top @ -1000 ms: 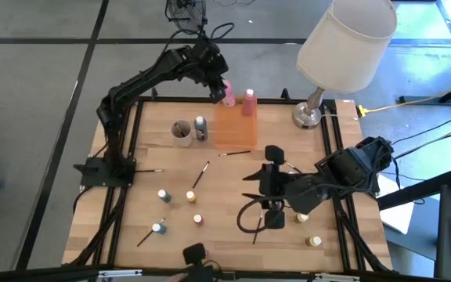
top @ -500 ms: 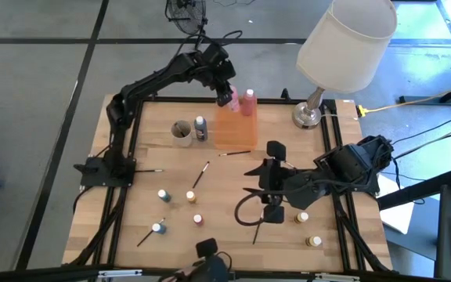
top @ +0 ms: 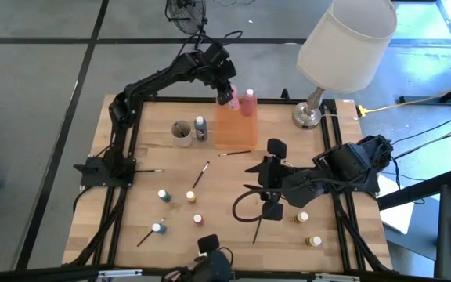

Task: Pick & Place Paint Supplies
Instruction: Put the pink paint bottle into the orange bin

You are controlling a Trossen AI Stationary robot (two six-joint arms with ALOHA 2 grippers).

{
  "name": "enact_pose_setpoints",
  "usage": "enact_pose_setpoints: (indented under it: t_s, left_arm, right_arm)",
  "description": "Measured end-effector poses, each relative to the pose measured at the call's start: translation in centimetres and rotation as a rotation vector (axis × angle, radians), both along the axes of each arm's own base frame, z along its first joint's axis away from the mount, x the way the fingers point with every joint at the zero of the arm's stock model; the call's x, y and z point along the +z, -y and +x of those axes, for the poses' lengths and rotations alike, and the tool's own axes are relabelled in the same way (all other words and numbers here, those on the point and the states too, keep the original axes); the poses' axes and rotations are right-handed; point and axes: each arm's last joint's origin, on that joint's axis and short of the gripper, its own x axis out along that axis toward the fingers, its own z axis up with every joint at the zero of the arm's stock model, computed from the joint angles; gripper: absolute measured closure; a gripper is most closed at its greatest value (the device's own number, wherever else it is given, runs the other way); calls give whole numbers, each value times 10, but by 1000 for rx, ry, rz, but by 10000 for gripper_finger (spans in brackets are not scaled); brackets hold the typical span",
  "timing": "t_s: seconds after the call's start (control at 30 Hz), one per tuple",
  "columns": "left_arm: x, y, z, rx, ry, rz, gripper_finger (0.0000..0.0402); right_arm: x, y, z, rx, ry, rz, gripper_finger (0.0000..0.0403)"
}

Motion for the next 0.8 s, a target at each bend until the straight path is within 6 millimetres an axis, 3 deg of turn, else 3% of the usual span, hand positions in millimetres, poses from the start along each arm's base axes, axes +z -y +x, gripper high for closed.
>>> enact_pose_setpoints:
  t_s: [0.57, 0.8]
  left_arm:
    - [-43, -12, 18, -19, -77, -45, 283]
    - [-50, -14, 23, -49, -79, -16, 283]
  right_arm:
    - [-1, 8, -3, -33, -34, -4, 231]
    - [-2, 13, -2, -52, -45, -12, 231]
